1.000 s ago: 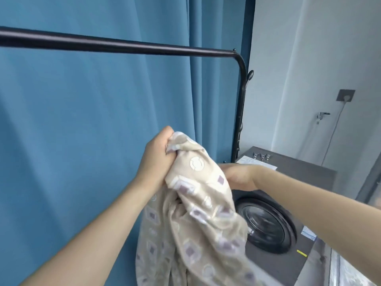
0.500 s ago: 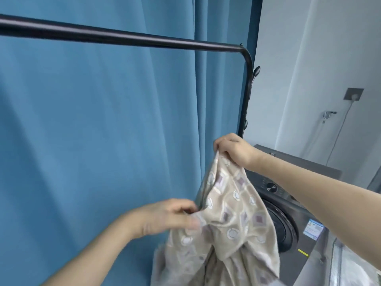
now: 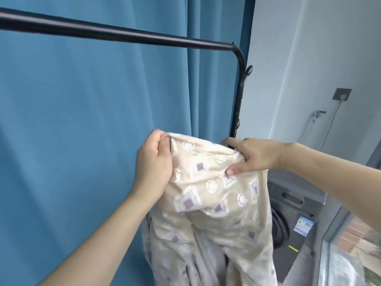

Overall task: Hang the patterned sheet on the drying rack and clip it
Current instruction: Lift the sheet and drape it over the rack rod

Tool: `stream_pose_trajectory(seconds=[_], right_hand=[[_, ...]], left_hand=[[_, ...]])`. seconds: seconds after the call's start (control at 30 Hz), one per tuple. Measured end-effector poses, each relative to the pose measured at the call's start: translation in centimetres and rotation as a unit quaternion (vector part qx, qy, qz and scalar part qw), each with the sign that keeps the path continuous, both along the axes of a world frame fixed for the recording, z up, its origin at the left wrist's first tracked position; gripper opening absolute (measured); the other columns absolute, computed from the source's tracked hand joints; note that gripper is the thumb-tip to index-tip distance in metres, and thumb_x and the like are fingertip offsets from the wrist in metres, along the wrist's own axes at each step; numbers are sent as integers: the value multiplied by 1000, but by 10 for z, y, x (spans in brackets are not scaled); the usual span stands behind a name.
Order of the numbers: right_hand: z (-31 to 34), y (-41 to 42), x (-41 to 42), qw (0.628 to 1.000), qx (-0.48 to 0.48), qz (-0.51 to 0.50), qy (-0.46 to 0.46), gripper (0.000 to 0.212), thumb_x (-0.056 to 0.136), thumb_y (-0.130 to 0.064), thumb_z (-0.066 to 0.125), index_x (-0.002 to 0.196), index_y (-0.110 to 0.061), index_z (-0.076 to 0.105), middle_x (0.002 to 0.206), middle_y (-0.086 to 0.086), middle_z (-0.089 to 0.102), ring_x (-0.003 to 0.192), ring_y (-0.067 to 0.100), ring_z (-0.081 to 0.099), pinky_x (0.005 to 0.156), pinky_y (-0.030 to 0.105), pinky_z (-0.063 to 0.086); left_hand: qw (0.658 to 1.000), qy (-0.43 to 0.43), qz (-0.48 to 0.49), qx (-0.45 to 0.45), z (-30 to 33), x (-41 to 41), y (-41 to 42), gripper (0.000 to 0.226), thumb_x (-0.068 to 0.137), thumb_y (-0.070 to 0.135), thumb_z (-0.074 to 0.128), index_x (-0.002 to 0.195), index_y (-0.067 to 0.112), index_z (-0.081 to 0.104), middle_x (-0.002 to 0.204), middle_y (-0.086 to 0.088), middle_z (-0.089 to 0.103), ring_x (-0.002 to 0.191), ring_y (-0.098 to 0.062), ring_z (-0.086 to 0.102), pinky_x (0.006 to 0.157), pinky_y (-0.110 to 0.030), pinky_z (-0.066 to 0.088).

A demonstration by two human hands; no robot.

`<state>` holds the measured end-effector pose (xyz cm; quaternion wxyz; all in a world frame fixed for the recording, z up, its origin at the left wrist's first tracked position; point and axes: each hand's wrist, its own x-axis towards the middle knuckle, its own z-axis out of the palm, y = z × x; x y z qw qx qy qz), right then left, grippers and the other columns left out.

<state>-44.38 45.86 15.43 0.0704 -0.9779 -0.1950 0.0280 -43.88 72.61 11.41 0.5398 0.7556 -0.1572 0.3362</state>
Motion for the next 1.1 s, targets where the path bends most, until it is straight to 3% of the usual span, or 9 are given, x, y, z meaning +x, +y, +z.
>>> stream_pose_trajectory(seconds=[0.17, 0.33, 0.4, 0.5, 0.6, 0.7, 0.83, 1.03, 1.1], right_hand=[[-4, 4, 10, 968, -180, -116, 128, 31, 82, -35, 52, 86, -7, 64, 84, 3, 65, 76, 23, 58, 73, 35, 52], [31, 4, 26, 967, 76, -144, -194, 16, 91, -15, 51, 96, -6, 62, 95, 8, 66, 94, 29, 61, 77, 34, 46], [15, 24, 24, 990, 0, -101, -94, 18, 90, -14, 54, 105, -8, 62, 105, 6, 66, 92, 23, 59, 78, 32, 47], [3, 25, 18, 978, -128, -118, 118, 19, 89, -12, 49, 101, -10, 64, 98, 1, 65, 82, 18, 57, 65, 23, 48], [33, -1, 28, 989, 41, -142, -20, 23, 86, -3, 44, 78, -16, 61, 79, 2, 64, 76, 22, 57, 63, 27, 45], [39, -16, 36, 965, 56, -171, -189, 33, 82, 3, 42, 98, -16, 63, 96, 4, 65, 87, 26, 55, 76, 35, 47], [11, -21, 39, 973, -92, -174, -125, 37, 77, 3, 43, 101, -13, 66, 101, 3, 60, 96, 29, 58, 79, 34, 48], [12, 17, 20, 975, 87, -169, 111, 79, 74, -16, 60, 145, -37, 31, 128, -17, 49, 117, 12, 51, 101, 34, 43], [-6, 46, 11, 976, 115, -89, 165, 42, 74, -9, 63, 111, -29, 62, 104, -14, 65, 98, 9, 61, 84, 26, 49]], left_hand=[[860, 184, -33, 476, -21, 2, 2, 22, 99, 29, 38, 87, 18, 53, 91, -5, 67, 86, -27, 61, 71, -34, 47], [947, -156, 98, 263, 41, -7, 1, 31, 97, 44, 41, 85, 16, 49, 69, -8, 60, 65, -38, 55, 54, -38, 40], [918, 7, 23, 395, 20, -9, -3, 53, 81, 71, 43, 99, 22, 50, 85, -4, 65, 76, -32, 61, 63, -38, 48], [743, 279, -18, 608, -35, -3, 15, 39, 77, 54, 57, 94, 20, 64, 100, -9, 70, 86, -30, 66, 74, -34, 55], [852, 129, 124, 492, 9, 16, 23, 19, 86, 34, 57, 83, 16, 62, 82, -7, 66, 84, -32, 64, 63, -31, 44], [959, 167, -65, 220, 38, 26, 26, 36, 79, 49, 63, 83, 13, 64, 73, -5, 67, 74, -27, 63, 66, -38, 47], [868, 375, -152, 287, -31, 13, 42, 67, 65, 66, 68, 89, 3, 66, 73, -4, 63, 67, -16, 56, 62, -28, 41], [986, 114, -51, 111, 32, 15, 8, 28, 78, 22, 73, 70, 17, 46, 63, 4, 47, 58, -15, 40, 55, -31, 33], [985, 120, -113, 59, 36, 9, -1, 34, 69, 26, 75, 74, 23, 42, 70, 2, 48, 60, -15, 40, 55, -31, 35]])
